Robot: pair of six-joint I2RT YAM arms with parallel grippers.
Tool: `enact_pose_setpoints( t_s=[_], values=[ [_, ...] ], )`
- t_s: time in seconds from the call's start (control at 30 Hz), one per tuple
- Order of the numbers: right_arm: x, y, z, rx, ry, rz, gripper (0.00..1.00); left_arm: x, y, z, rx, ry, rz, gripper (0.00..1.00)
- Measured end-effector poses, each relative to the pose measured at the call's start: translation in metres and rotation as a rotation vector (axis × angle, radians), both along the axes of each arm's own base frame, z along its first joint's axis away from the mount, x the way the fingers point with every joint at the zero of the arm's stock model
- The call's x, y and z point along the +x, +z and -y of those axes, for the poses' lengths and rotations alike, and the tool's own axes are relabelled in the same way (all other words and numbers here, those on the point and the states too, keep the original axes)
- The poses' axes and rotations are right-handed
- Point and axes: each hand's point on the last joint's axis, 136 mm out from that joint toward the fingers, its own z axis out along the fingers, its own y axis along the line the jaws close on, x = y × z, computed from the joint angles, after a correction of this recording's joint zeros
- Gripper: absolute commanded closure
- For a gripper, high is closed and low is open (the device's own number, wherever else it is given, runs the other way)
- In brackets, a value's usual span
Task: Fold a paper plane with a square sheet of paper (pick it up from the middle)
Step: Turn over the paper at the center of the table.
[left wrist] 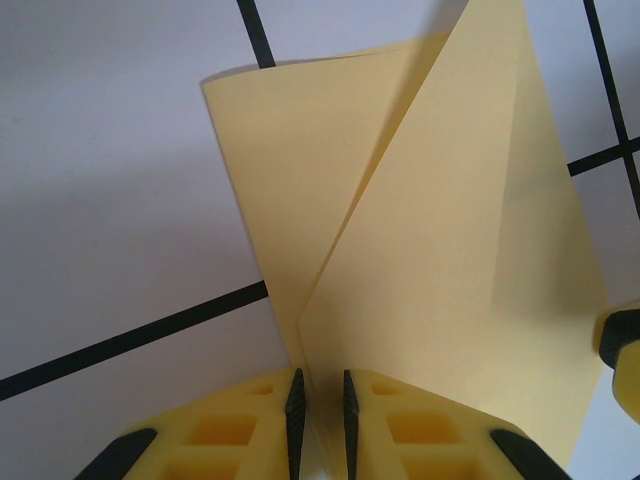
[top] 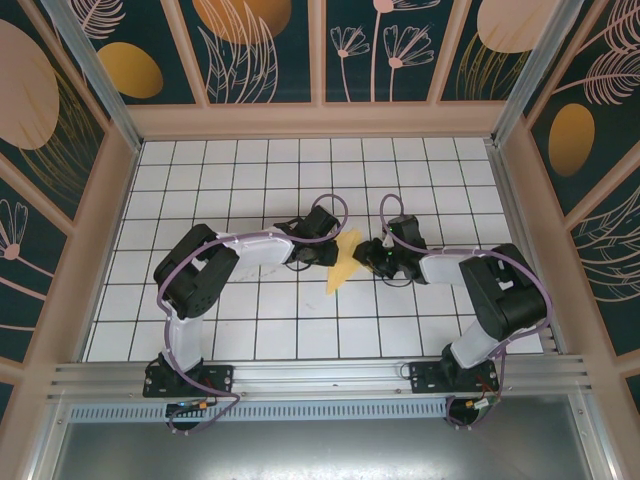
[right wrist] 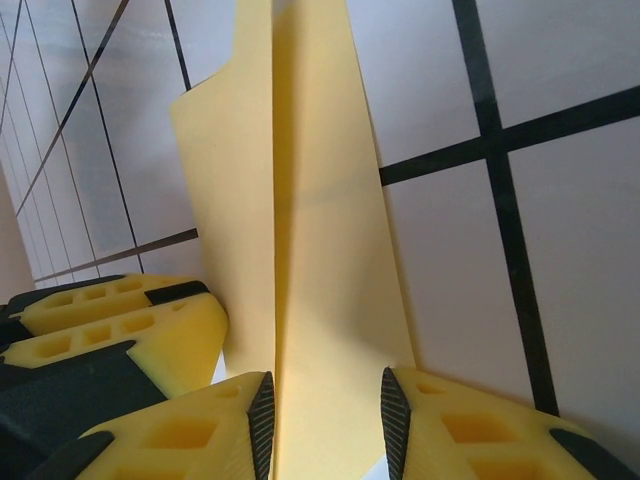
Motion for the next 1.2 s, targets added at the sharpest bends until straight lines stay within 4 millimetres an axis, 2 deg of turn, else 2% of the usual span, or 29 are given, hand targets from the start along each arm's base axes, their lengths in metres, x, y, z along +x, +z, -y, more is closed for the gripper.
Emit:
enact_pose_setpoints(
  t_s=[0.37, 0.63, 1.2],
  values=[
    [0.015, 0.006, 0.007, -0.079, -0.023, 0.027, 0.63, 0.0, 0.0, 0.0, -0.001, 0.0, 0.0, 0.79],
    [0.01, -0.006, 0.008, -0.092, -0.02, -0.014, 0.64, 0.0, 0.0, 0.0, 0.0, 0.0, 0.0, 0.79],
    [0.012, -0.005, 0.003, -0.081, -0.018, -0.024, 0.64, 0.0, 0.0, 0.0, -0.001, 0.0, -0.001, 0.8]
  ],
)
